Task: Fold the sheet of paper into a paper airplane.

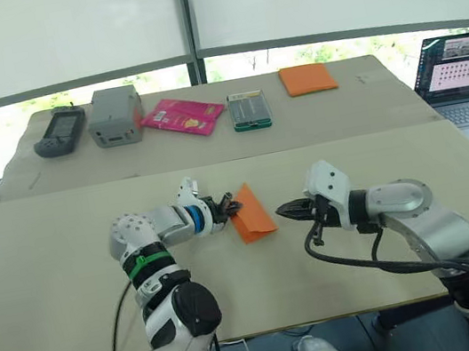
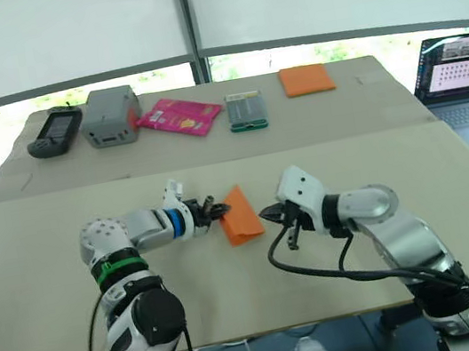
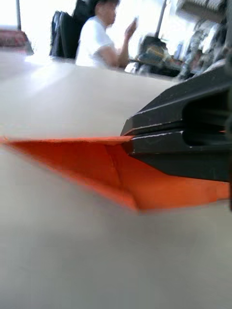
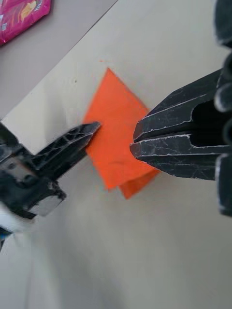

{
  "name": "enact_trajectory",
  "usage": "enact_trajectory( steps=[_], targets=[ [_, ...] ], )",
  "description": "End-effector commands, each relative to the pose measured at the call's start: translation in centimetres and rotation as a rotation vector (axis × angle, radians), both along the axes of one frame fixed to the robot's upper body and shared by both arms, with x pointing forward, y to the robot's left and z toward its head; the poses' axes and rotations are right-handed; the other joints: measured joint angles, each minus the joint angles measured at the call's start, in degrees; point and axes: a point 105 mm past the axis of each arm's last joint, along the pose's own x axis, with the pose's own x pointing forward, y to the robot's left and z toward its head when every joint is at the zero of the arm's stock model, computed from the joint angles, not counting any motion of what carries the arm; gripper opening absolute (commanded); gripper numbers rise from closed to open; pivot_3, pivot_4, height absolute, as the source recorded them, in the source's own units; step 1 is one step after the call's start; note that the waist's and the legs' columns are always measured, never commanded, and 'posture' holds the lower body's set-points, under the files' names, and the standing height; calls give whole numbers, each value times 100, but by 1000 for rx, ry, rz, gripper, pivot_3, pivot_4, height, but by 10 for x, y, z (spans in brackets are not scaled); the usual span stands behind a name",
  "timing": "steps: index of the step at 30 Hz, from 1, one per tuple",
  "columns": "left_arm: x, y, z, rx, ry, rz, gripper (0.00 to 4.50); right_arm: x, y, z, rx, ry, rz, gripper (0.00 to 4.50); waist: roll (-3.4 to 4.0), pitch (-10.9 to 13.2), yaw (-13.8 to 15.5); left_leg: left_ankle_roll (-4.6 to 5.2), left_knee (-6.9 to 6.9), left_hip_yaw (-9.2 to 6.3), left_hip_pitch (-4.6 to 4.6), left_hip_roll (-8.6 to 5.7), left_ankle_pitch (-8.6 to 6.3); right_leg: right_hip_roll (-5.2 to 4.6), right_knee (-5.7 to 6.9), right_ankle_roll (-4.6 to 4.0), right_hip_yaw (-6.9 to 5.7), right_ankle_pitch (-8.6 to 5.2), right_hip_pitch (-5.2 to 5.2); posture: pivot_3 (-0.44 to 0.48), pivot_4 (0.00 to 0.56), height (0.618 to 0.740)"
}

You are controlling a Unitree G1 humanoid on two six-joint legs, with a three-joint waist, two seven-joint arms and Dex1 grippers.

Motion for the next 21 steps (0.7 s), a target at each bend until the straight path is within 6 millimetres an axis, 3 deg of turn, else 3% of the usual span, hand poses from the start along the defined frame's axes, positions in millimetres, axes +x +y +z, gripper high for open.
enact_trajectory(
  steps=[1,7,11,13,15,17,21],
  targets=[
    [-15,-58,2,-84,53,-6,35,0,3,14,23,-59,13,0,0,0,-2,-4,-1,1,4,-2,-2,-1,3,0,2,0,0,0,150,740],
    [-23,-67,2,-150,110,28,35,0,2,13,21,-59,8,0,-14,8,147,-18,2,-2,-3,-21,6,-9,-2,5,-2,1,2,0,150,740],
    [-22,-64,0,-139,113,3,1120,1,5,13,23,-60,11,0,-19,11,181,-24,11,-3,-7,-24,8,-12,-4,8,-3,4,6,0,150,740],
    [-23,-63,-2,-134,114,-19,1877,2,7,13,26,-61,15,0,-20,11,177,-24,11,-4,-5,-23,8,-12,-4,8,-4,4,8,0,150,740],
    [-23,-51,-4,-43,47,-110,2477,2,9,13,34,-55,23,0,-20,12,181,-25,11,-5,-4,-23,8,-11,-3,8,-4,4,8,0,150,740],
    [-25,-31,-11,17,29,-165,3130,1,13,12,48,-40,31,0,-13,8,184,-30,11,-9,-2,-25,11,-12,-2,8,-5,4,12,0,150,740],
    [-31,26,-6,108,-11,-210,4461,-2,21,9,72,-14,60,0,-17,7,23,-40,7,-4,33,-14,4,-1,8,4,7,4,30,0,150,740]
  ],
)
